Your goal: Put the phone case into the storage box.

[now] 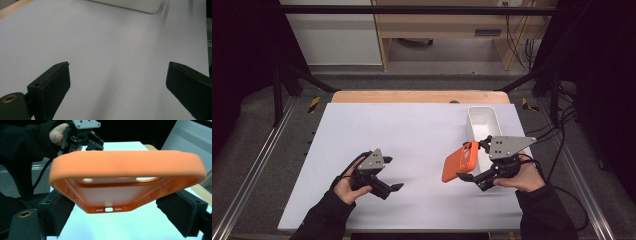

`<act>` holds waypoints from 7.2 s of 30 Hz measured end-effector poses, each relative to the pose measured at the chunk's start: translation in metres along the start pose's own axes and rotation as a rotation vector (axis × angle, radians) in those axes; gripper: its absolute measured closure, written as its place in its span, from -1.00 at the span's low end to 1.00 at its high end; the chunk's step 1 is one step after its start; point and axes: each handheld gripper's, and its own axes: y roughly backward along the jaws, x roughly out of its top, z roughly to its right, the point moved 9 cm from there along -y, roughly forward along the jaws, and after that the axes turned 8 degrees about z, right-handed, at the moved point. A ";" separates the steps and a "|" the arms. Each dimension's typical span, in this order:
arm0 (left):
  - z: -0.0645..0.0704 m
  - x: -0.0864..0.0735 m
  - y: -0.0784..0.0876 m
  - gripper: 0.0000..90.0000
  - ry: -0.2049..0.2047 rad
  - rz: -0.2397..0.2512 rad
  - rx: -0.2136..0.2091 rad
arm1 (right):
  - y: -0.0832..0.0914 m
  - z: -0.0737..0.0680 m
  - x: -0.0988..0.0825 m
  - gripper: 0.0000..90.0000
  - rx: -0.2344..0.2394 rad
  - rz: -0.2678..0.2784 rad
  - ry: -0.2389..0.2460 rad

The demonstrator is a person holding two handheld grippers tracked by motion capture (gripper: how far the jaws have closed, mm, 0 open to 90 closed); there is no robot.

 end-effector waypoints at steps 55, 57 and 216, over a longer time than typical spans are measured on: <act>-0.051 -0.036 0.048 -0.93 0.192 0.123 0.244 | 0.023 0.075 0.015 -0.65 -0.415 -0.007 -0.136; -0.051 -0.037 0.048 -0.94 0.191 0.125 0.247 | 0.024 0.079 0.015 -0.65 -0.437 -0.004 -0.147; -0.054 -0.046 0.038 -0.95 0.179 0.102 0.213 | -0.029 0.251 -0.110 -0.66 -1.025 -0.460 -0.612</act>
